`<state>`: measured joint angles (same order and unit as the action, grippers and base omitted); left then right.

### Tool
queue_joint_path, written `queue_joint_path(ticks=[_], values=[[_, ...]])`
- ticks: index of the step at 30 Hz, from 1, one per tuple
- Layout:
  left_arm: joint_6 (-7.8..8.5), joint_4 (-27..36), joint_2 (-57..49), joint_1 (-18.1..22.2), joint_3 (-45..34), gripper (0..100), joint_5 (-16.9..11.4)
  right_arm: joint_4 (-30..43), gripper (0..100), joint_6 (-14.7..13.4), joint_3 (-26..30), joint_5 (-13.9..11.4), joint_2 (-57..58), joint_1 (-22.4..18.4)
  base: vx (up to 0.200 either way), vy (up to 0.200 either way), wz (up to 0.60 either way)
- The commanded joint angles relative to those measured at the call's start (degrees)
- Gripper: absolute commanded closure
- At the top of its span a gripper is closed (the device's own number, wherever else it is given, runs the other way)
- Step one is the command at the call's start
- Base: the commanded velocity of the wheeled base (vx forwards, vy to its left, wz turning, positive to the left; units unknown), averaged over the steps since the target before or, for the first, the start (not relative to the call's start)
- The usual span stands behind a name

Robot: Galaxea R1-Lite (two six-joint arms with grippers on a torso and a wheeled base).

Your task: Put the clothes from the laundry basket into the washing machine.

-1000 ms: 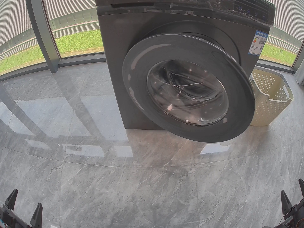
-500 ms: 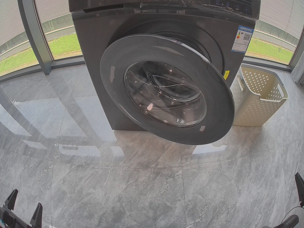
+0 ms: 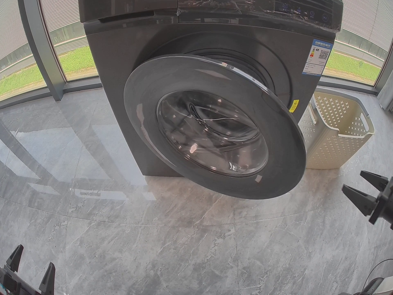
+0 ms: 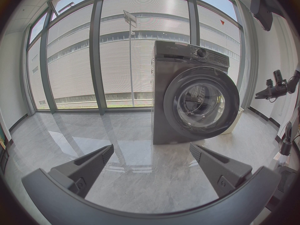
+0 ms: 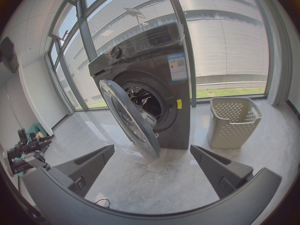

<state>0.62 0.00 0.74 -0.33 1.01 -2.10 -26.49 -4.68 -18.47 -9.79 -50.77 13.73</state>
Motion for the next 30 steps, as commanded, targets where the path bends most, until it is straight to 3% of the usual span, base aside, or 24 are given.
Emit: queue_joint_path(ticks=[1,9,15,21,24,30], values=[[-0.09,0.1,-0.7,0.0,-1.0,0,0.0,-6.9,0,-3.4,-6.8,3.6,-20.9,9.7,0.000,0.000,0.00],[-0.09,0.0,-0.7,-0.1,-1.0,0,0.1,-6.8,0,-3.1,-9.4,4.4,-24.0,11.4,0.000,0.000,0.00],[-0.09,0.1,-0.7,0.0,-1.0,0,0.0,-7.0,0,-3.4,-11.2,6.6,-27.1,10.6,0.167,0.000,0.00],[-0.01,0.1,-0.7,0.0,-1.0,0,0.0,-7.8,0,-3.0,-13.4,7.4,-27.0,3.7,0.000,0.000,0.00],[-0.01,0.0,-0.7,0.0,-1.0,0,0.1,-8.1,0,-2.9,-12.9,7.8,-26.9,2.4,0.000,0.000,0.00],[-0.09,0.0,-0.7,0.0,-1.0,0,0.1,-7.9,0,-2.8,-10.1,8.5,-25.6,5.2,0.000,-0.200,0.00]])
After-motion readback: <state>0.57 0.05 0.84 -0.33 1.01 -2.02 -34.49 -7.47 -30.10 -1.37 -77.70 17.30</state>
